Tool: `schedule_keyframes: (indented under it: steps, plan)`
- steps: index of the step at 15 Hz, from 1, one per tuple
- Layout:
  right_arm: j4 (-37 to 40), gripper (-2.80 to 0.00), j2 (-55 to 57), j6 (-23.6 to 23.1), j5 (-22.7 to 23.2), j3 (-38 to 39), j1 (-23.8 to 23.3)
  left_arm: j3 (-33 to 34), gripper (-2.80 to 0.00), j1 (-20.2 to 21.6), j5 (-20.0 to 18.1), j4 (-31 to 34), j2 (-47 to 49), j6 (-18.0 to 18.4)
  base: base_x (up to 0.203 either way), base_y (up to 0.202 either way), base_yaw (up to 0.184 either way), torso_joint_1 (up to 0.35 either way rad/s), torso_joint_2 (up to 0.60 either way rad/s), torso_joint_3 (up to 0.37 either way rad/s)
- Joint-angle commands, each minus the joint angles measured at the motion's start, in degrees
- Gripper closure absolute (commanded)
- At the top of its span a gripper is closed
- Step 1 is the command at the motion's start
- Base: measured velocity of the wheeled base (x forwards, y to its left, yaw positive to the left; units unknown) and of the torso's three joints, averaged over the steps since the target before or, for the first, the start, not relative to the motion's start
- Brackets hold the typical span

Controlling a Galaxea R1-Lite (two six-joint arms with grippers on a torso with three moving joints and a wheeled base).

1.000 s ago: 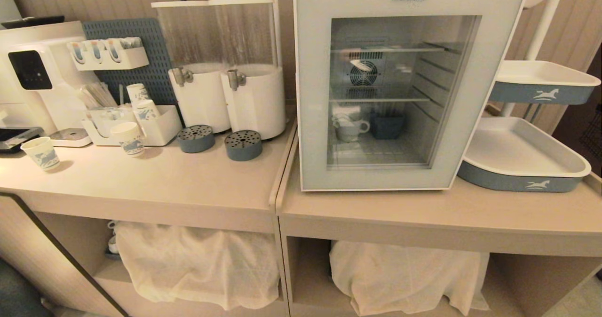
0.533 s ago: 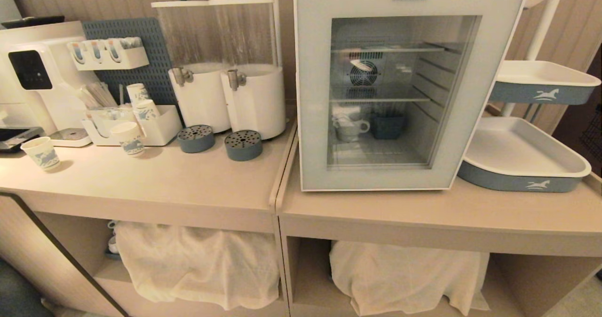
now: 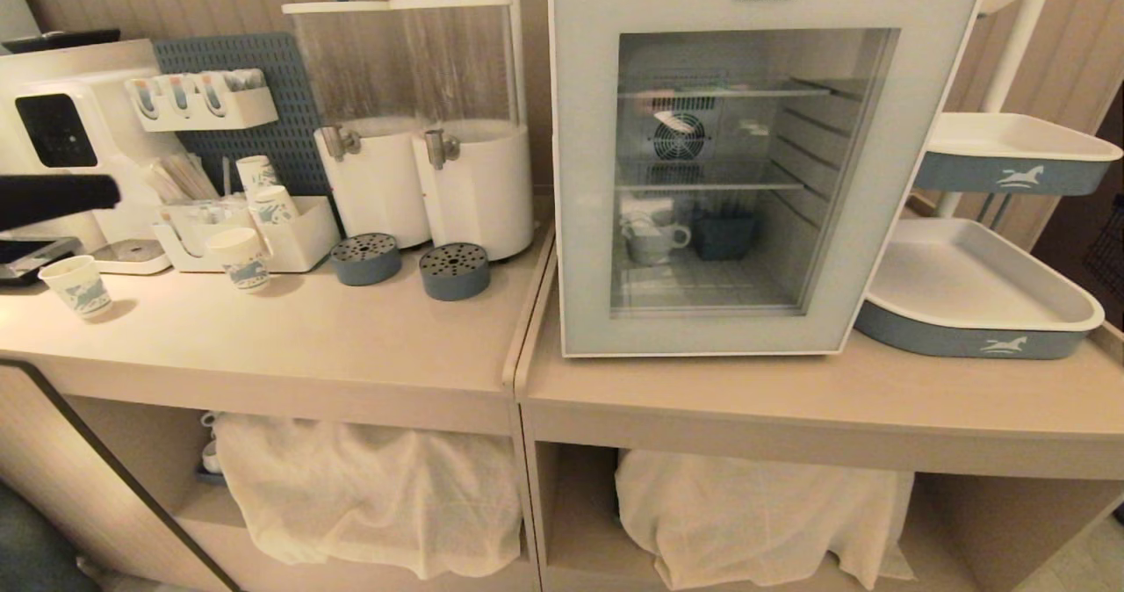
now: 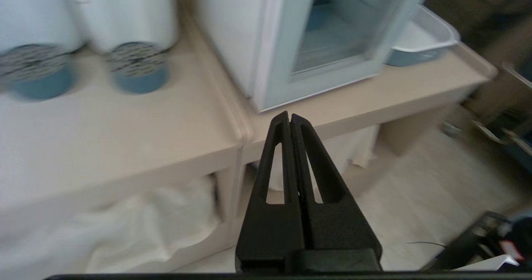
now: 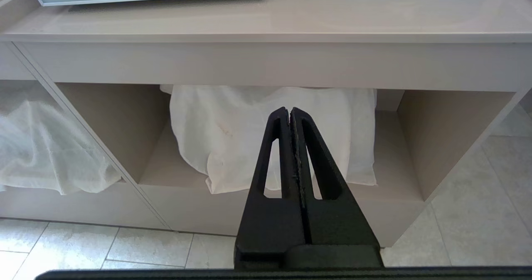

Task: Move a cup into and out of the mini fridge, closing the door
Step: Open the freezer door

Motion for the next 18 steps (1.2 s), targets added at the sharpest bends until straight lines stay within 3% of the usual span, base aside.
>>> schedule_keyframes:
  steps: [1,5,8,13,14,15,18]
  plan:
    - [0.15,0.0,0.02,0.02,0.0,-0.05,-0.05,-1.31,0.0,0.07,-2.47,-1.24,7.65,0.04,0.0,0.0,0.0,0.0,0.0,0.0]
    - [0.15,0.0,0.09,-0.06,0.0,-0.05,-0.02,-5.71,0.0,0.49,-15.25,-5.8,16.71,0.14,0.0,0.0,0.0,0.0,0.0,0.0]
    - [0.15,0.0,0.09,-0.06,0.0,-0.13,-0.01,-7.83,0.0,1.58,-24.54,-12.71,24.37,0.32,0.0,0.0,0.0,0.0,0.0,0.0]
    - [0.15,0.0,0.09,-0.06,0.0,-0.13,-0.01,-12.51,0.0,4.3,-34.69,-22.9,37.62,0.68,0.0,0.0,0.0,0.0,0.0,0.0]
    - [0.23,0.0,0.09,-0.06,0.0,-0.13,-0.08,-14.33,-1.28,5.08,-38.41,-24.12,40.71,0.89,0.0,0.0,0.0,0.0,0.0,0.0]
    - [0.24,0.0,0.09,-0.06,0.0,-0.13,-0.01,-15.91,-2.8,5.61,-41.77,-25.34,43.14,1.08,0.0,0.0,0.0,0.0,0.0,0.0]
    - [0.24,0.0,0.09,-0.06,0.0,-0.13,-0.01,-19.7,-2.8,6.05,-46.2,-28.42,49.14,1.21,0.0,0.0,0.0,0.0,0.0,0.0]
